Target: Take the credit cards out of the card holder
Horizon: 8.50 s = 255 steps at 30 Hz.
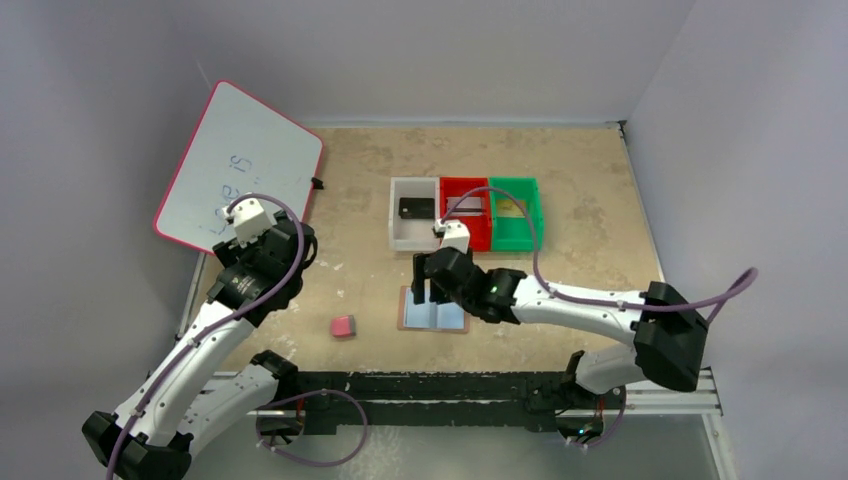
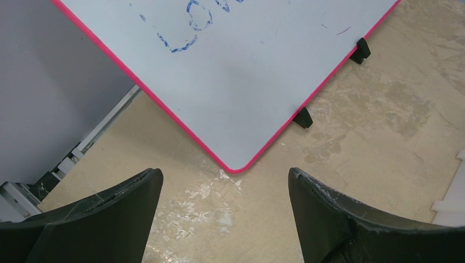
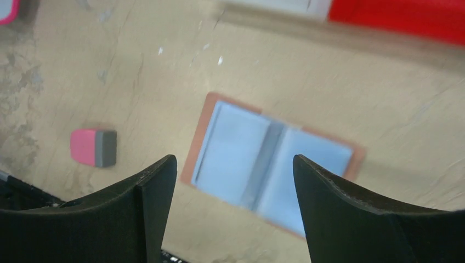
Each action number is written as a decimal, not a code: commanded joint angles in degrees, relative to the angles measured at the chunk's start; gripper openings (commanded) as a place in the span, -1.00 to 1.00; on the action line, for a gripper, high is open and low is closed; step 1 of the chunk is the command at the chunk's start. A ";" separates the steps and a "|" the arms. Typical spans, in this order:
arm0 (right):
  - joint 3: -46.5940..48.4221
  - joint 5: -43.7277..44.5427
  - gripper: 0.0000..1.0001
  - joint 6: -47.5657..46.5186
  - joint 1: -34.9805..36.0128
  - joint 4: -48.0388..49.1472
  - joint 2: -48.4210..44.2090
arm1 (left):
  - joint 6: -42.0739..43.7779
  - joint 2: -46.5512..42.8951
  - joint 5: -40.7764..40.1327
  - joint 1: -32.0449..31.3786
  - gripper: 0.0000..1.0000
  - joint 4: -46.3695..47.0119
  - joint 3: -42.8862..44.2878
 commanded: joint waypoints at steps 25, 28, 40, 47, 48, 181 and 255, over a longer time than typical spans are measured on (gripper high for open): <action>7.76 8.28 0.39 22.69 8.67 -7.39 18.81 | 1.14 2.76 0.25 0.28 0.70 1.37 1.26; 7.78 8.07 0.37 22.42 8.76 -7.31 20.20 | 1.16 2.80 0.23 0.28 0.69 1.42 1.27; 8.05 8.96 0.20 23.99 9.09 -8.99 23.29 | 1.32 3.12 0.49 0.28 0.69 1.51 1.33; 8.12 9.25 0.02 24.45 9.12 -9.35 23.66 | 1.36 3.17 0.62 0.24 0.68 1.53 1.24; 8.28 9.43 0.02 24.70 9.11 -9.82 23.86 | 1.32 3.17 0.72 0.26 0.68 1.50 1.23; -37.43 -24.73 -0.32 27.93 -12.91 49.77 1.94 | -32.17 39.00 38.02 -30.61 0.43 81.91 -19.49; -38.33 -11.96 -0.35 25.32 -14.09 11.59 -37.99 | -31.87 49.87 39.81 -33.85 0.36 73.53 -5.10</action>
